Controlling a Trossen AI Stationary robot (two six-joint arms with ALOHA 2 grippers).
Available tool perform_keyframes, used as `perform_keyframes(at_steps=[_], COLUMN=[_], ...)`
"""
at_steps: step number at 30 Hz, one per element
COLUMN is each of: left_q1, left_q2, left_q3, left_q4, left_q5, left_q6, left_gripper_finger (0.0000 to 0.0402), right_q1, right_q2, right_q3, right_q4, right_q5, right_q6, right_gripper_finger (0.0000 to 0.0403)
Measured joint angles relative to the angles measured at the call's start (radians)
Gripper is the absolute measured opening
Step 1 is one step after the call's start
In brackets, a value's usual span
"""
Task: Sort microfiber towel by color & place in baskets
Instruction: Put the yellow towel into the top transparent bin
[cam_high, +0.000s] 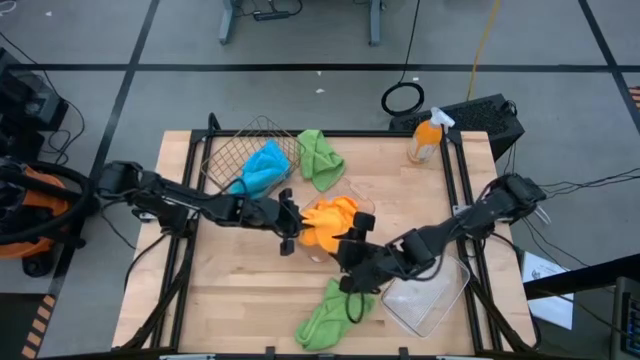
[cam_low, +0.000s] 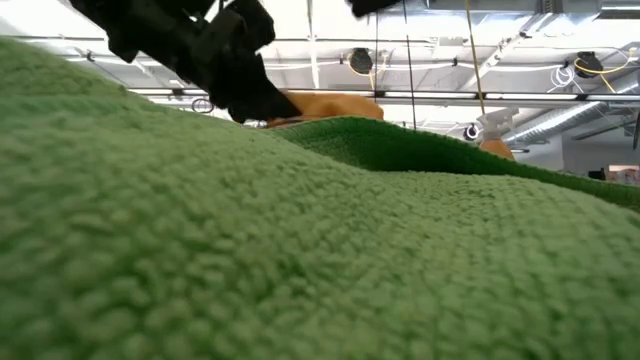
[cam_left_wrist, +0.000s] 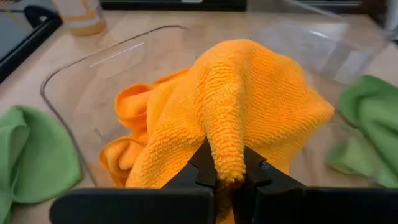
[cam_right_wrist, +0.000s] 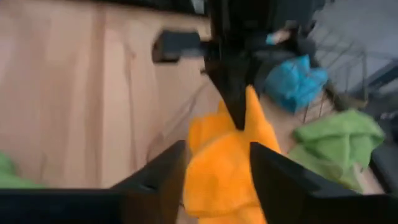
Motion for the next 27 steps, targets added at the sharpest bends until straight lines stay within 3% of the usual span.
perform_keyframes(at_steps=[9, 18, 23, 27], left_q1=[0.028, 0.031, 0.021, 0.005], left_q2=[0.02, 0.006, -0.044, -0.103], left_q3=[0.0, 0.0, -0.001, 0.001], left_q4=[0.029, -0.025, -0.077, -0.151], left_q5=[0.007, 0.049, 0.014, -0.045], left_q6=[0.0, -0.019, -0.016, -0.024], left_gripper_finger=[0.0039, 0.0141, 0.0188, 0.02], right_q1=[-0.148, -0.302, -0.352, -0.39], right_q2=[0.097, 0.173, 0.209, 0.224], right_q3=[0.0, 0.0, 0.0, -0.001], right_q4=[-0.02, -0.038, -0.043, -0.057], right_q5=[-0.169, -0.358, -0.422, -0.454], right_q6=[-0.001, -0.001, -0.014, -0.016], right_gripper_finger=[0.0013, 0.0005, 0.0003, 0.0001])
